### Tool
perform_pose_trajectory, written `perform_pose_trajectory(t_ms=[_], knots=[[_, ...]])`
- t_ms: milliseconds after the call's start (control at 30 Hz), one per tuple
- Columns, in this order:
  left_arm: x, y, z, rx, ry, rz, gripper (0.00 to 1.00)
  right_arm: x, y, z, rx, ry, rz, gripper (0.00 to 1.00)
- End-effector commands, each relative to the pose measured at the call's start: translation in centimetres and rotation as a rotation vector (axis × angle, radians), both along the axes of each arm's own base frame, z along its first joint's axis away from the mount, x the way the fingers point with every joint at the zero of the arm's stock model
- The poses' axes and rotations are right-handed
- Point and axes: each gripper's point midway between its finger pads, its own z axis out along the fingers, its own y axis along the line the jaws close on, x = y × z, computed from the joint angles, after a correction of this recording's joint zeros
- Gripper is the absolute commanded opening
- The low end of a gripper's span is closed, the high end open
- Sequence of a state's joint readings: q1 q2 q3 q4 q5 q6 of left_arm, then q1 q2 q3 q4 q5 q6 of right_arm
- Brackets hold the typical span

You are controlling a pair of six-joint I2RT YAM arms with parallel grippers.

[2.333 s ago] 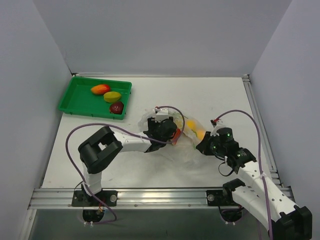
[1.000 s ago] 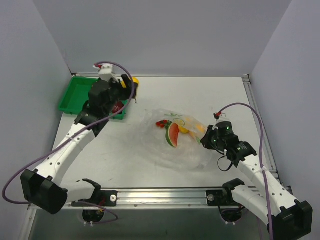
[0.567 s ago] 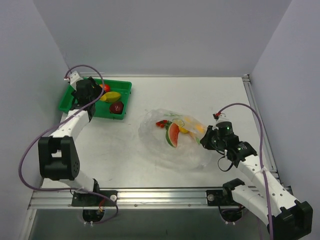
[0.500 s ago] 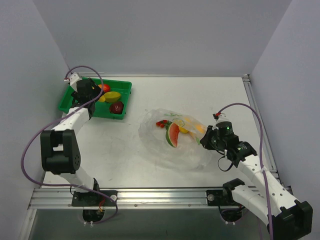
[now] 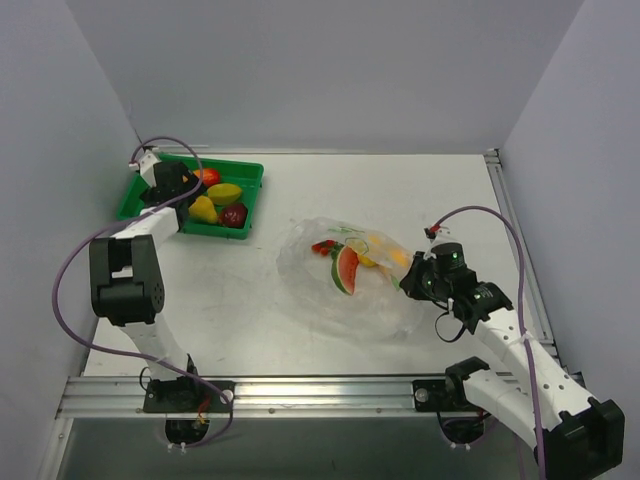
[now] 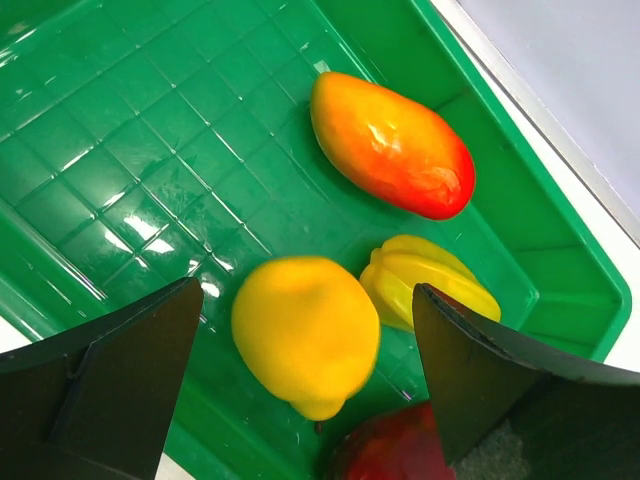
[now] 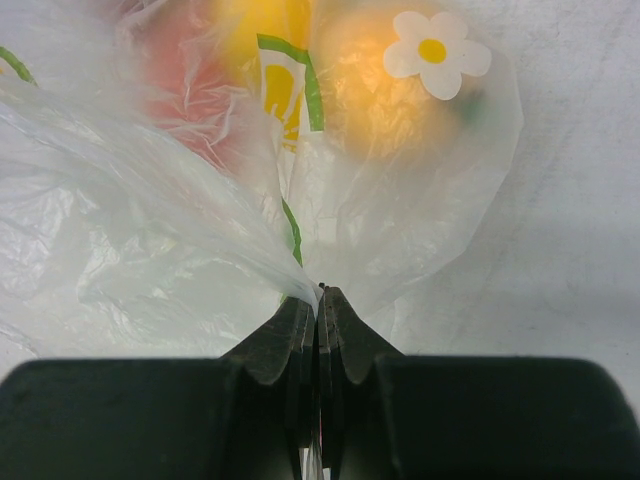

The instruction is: Untie the knot of the plastic bag and take out the fruit

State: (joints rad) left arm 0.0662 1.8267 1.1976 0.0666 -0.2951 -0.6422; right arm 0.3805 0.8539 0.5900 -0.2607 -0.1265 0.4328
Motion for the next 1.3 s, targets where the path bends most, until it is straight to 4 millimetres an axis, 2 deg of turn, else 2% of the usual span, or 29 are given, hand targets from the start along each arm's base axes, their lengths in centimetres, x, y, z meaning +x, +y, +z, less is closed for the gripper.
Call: perform_pose_trajectory(t_ms=[0, 33, 100, 133, 167, 200, 233, 267, 333, 367, 433, 467, 500, 533, 567, 600, 633, 667, 700, 767, 800, 900, 933, 967, 1033, 1100, 1200, 1233, 1267], knots=[[0.9, -0.2, 5.5, 0.013, -0.115, -0.023, 0.97, 0.2, 0.2, 0.7, -0.010, -0.008, 0.022, 0.00], [0.4, -0.3, 5.4, 0.012, -0.092, -0.027, 0.97, 0.3, 0.1, 0.9, -0.012, -0.014, 0.022, 0.00], [-0.6, -1.0, 7.3, 0.015, -0.118, -0.044, 0.97, 0.4, 0.0, 1.1, -0.014, -0.024, 0.019, 0.00], [-1.3, -1.9, 7.2, 0.015, -0.106, -0.064, 0.98, 0.5, 0.0, 1.2, -0.016, -0.028, 0.016, 0.00], [-2.1, -2.7, 9.3, 0.027, -0.145, -0.089, 0.97, 0.5, -0.1, 1.3, -0.018, -0.033, 0.011, 0.00], [-2.5, -3.4, 10.3, 0.034, -0.162, -0.109, 0.97, 0.5, -0.1, 1.3, -0.020, -0.032, 0.010, 0.00], [-3.6, -4.8, 10.0, 0.039, -0.132, -0.143, 0.97, 0.5, -0.1, 1.3, -0.019, -0.031, 0.009, 0.00], [-4.8, -7.2, 11.6, 0.059, -0.156, -0.202, 0.98, 0.6, -0.1, 1.3, -0.018, -0.031, 0.004, 0.00], [-6.5, -9.9, 12.3, 0.078, -0.146, -0.274, 0.97, 0.7, -0.1, 1.3, -0.019, -0.030, 0.004, 0.00], [-7.8, -12.3, 13.4, 0.094, -0.166, -0.343, 0.97, 0.7, -0.1, 1.6, -0.016, -0.035, 0.005, 0.00], [-9.8, -15.1, 13.7, 0.096, -0.149, -0.434, 0.97, 0.7, 0.1, 1.7, -0.010, -0.036, 0.011, 0.00], [-10.9, -16.1, 14.7, 0.104, -0.166, -0.474, 0.97, 0.7, 0.1, 1.9, -0.006, -0.040, 0.013, 0.00], [-12.3, -18.7, 14.8, 0.105, -0.167, -0.553, 0.97, 0.6, 0.2, 1.9, -0.002, -0.040, 0.019, 0.00], [-13.5, -19.6, 14.6, 0.110, -0.146, -0.589, 0.97, 0.6, 0.3, 2.1, 0.002, -0.043, 0.019, 0.00], [-14.9, -20.7, 15.5, 0.109, -0.168, -0.633, 0.97, 0.5, 0.3, 2.0, 0.003, -0.041, 0.019, 0.00], [-16.5, -22.9, 15.5, 0.098, -0.167, -0.709, 0.97, 0.5, 0.3, 2.1, 0.005, -0.037, 0.016, 0.00], [-17.8, -24.1, 15.4, 0.086, -0.159, -0.757, 0.97, 0.4, 0.4, 2.1, 0.009, -0.033, 0.018, 0.00], [-19.2, -25.0, 16.3, 0.058, -0.187, -0.791, 0.96, 0.2, 0.3, 2.0, 0.010, -0.023, 0.018, 0.00], [-21.2, -27.3, 15.9, 0.035, -0.181, -0.873, 0.95, 0.1, 0.4, 2.0, 0.010, -0.013, 0.021, 0.00], [-23.5, -29.0, 16.4, 0.007, -0.201, -0.933, 0.93, 0.0, 0.5, 2.3, 0.022, -0.005, 0.018, 0.00], [-25.5, -30.8, 15.9, 0.005, -0.191, -1.000, 0.93, -0.3, 0.5, 2.2, 0.021, 0.010, 0.018, 0.00], [-27.5, -31.8, 14.9, 0.041, -0.168, -1.027, 0.92, -0.6, 0.7, 2.6, 0.031, 0.018, 0.031, 0.00], [-28.8, -32.8, 14.2, 0.053, -0.159, -1.065, 0.92, -0.7, 0.7, 2.5, 0.027, 0.021, 0.035, 0.00], [-29.0, -32.7, 13.8, 0.071, -0.159, -1.045, 0.91, -0.7, 0.5, 2.5, 0.019, 0.021, 0.033, 0.00], [-30.2, -34.0, 13.4, 0.088, -0.175, -1.082, 0.90, -0.6, 0.4, 2.5, 0.006, 0.013, 0.038, 0.00], [-30.3, -34.9, 12.8, 0.120, -0.178, -1.089, 0.88, -0.5, 0.1, 2.4, -0.011, 0.008, 0.034, 0.00], [-29.9, -36.7, 11.7, 0.139, -0.185, -1.097, 0.81, -0.3, -0.2, 2.4, -0.032, -0.004, 0.033, 0.00], [-29.6, -37.4, 10.3, 0.154, -0.161, -1.102, 0.80, -0.2, -0.2, 2.2, -0.038, -0.005, 0.034, 0.00], [-29.4, -38.1, 10.2, 0.153, -0.160, -1.105, 0.79, -0.2, -0.3, 2.1, -0.041, -0.006, 0.033, 0.00]])
